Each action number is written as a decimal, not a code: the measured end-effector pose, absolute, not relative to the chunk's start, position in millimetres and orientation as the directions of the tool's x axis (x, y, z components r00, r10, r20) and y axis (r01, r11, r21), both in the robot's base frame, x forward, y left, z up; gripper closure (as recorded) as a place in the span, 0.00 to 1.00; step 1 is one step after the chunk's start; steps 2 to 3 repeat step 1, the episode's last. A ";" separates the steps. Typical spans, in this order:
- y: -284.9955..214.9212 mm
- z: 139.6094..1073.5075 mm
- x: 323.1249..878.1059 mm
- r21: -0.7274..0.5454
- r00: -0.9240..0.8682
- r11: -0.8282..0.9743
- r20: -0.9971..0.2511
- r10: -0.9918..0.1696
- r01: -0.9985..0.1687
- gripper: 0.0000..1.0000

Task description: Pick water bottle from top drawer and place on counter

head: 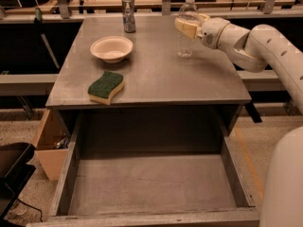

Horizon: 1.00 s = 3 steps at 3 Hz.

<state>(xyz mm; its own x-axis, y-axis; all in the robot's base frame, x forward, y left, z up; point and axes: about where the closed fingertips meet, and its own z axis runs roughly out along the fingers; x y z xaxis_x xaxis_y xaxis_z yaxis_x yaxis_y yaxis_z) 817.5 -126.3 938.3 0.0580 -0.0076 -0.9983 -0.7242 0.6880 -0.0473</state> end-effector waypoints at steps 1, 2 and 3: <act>-126.1 938.3 817.5 -0.047 0.058 0.688 -0.998 -0.008 -0.724 0.16; -126.1 938.3 817.5 -0.047 0.058 0.688 -0.998 -0.008 -0.724 0.16; -126.1 938.3 817.5 -0.047 0.058 0.688 -0.998 -0.008 -0.724 0.16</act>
Offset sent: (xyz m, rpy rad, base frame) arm 0.0000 0.0000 0.0000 0.0000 0.0000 0.0000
